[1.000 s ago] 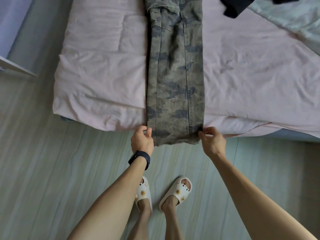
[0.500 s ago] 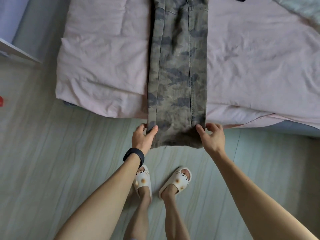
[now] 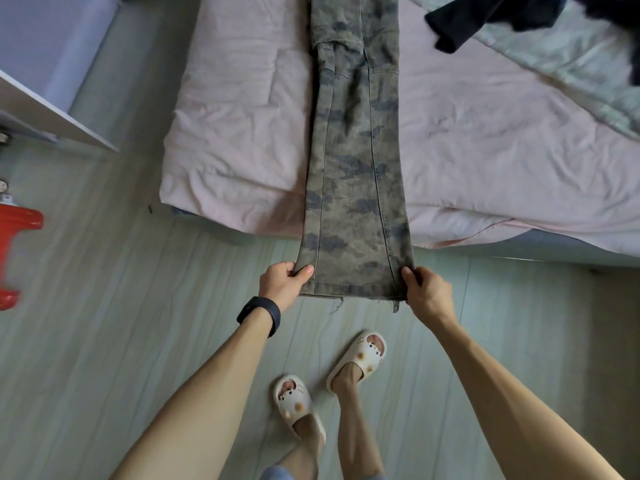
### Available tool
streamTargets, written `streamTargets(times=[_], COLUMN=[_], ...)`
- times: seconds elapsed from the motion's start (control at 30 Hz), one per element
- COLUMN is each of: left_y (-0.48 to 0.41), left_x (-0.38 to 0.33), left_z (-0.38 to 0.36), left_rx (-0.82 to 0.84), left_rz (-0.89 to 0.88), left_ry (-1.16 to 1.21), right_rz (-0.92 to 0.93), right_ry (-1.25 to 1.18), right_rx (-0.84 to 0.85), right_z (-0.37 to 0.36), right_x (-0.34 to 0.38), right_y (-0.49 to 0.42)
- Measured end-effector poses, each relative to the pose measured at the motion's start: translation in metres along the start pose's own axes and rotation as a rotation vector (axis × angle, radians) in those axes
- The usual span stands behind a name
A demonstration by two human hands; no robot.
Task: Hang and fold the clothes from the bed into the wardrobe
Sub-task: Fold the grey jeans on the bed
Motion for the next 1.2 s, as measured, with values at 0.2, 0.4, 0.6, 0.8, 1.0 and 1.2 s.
streamTargets(times=[0.2, 0.4, 0.6, 0.8, 1.0, 1.2], left_y=[0.032, 0.042, 0.098, 0.153, 0.159, 0.162], left_x=[-0.004, 0.002, -0.002, -0.039, -0.116, -0.193], left_z=[0.002, 0.023, 0.052, 0.101, 0.153, 0.211], left_rx=[-0.100, 0.018, -0.158, -0.023, 0.019, -0.278], left_rz=[-0.017, 0.010, 0.056, -0.258, -0.627, -0.944], left_ry=[0.143, 0.376, 0.255, 0.068, -0.460, -0.807], right_rz=[0.096, 0.054, 0.072, 0.321, 0.568, 0.715], right_ry=[-0.025, -0.100, -0.203, -0.013, 0.277, 0.364], right_rx=[0.029, -0.073, -0.071, -0.059, -0.258, -0.553], right_z=[-0.006, 0.015, 0.019, 0.047, 0.108, 0.168], right_x=[0.004, 0.006, 0.003, 0.031, 0.115, 0.178], right_y=[0.038, 0.060, 0.132, 0.198, 0.226, 0.246])
Point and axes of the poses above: each hand's wrist, its own y-axis away from the middle knuckle, its own z-axis out of the back of the hand, x = y × z, the point moved 3 cm from there along -y, towards the middle knuckle, and after that the axes turned 11 degrees about -z, right-handed, at the moved point
